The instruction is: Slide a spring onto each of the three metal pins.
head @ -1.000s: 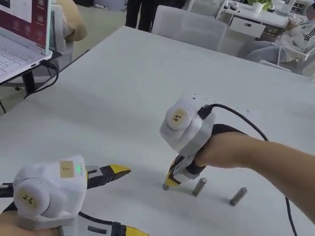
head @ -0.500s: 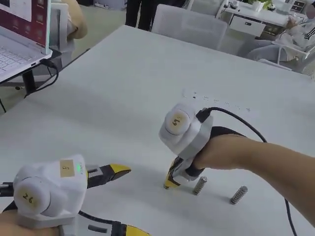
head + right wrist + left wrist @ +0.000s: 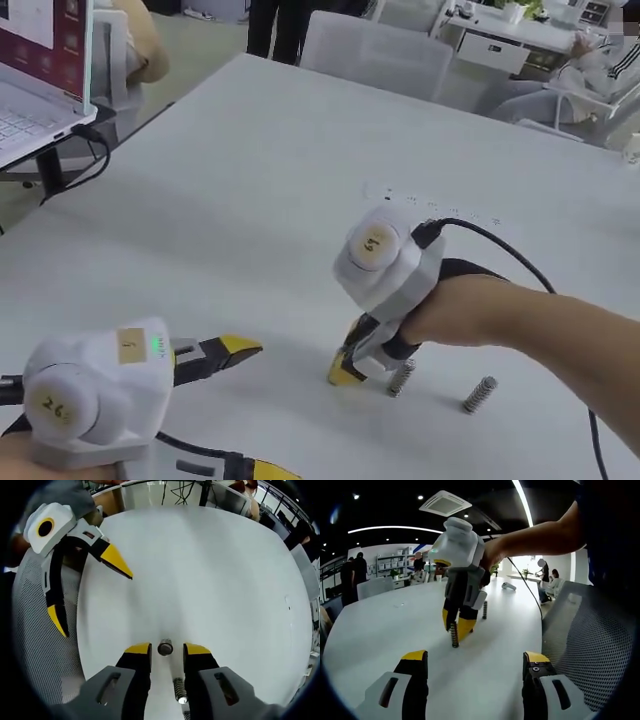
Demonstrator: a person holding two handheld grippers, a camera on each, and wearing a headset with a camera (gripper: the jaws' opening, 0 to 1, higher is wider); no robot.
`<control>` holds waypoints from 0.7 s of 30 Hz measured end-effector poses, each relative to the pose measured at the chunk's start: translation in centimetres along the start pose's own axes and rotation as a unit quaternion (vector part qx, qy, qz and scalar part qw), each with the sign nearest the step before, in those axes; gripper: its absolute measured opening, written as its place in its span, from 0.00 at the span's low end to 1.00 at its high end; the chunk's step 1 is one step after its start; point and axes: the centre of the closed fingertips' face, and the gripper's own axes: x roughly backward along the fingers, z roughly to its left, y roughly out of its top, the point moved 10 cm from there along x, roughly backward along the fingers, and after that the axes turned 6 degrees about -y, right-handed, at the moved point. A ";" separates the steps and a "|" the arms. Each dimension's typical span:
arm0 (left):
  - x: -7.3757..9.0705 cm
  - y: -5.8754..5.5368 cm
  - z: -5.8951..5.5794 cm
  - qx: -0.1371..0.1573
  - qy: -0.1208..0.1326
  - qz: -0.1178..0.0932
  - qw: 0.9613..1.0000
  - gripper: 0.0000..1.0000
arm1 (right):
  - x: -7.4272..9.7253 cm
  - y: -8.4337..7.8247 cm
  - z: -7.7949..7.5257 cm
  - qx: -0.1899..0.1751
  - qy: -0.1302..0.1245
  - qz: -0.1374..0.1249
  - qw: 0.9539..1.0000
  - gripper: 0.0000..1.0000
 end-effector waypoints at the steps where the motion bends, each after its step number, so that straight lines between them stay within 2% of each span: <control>1: 0.0 0.0 0.0 0.001 0.000 0.000 1.000 0.74 | 0.2 0.0 0.0 0.000 -0.002 -0.004 1.000 0.25; 10: 0.0 -0.1 0.1 0.003 0.000 0.004 1.000 0.74 | 2.3 -1.1 -0.3 -0.012 -0.018 -0.047 0.999 0.35; 16: 0.0 0.2 0.3 0.005 0.005 0.003 1.000 0.74 | 3.7 -1.8 -0.8 -0.028 -0.038 -0.082 0.996 0.43; 21: 0.0 0.4 0.4 0.005 0.006 0.005 1.000 0.74 | 4.7 -3.1 -1.4 -0.044 -0.059 -0.103 0.992 0.49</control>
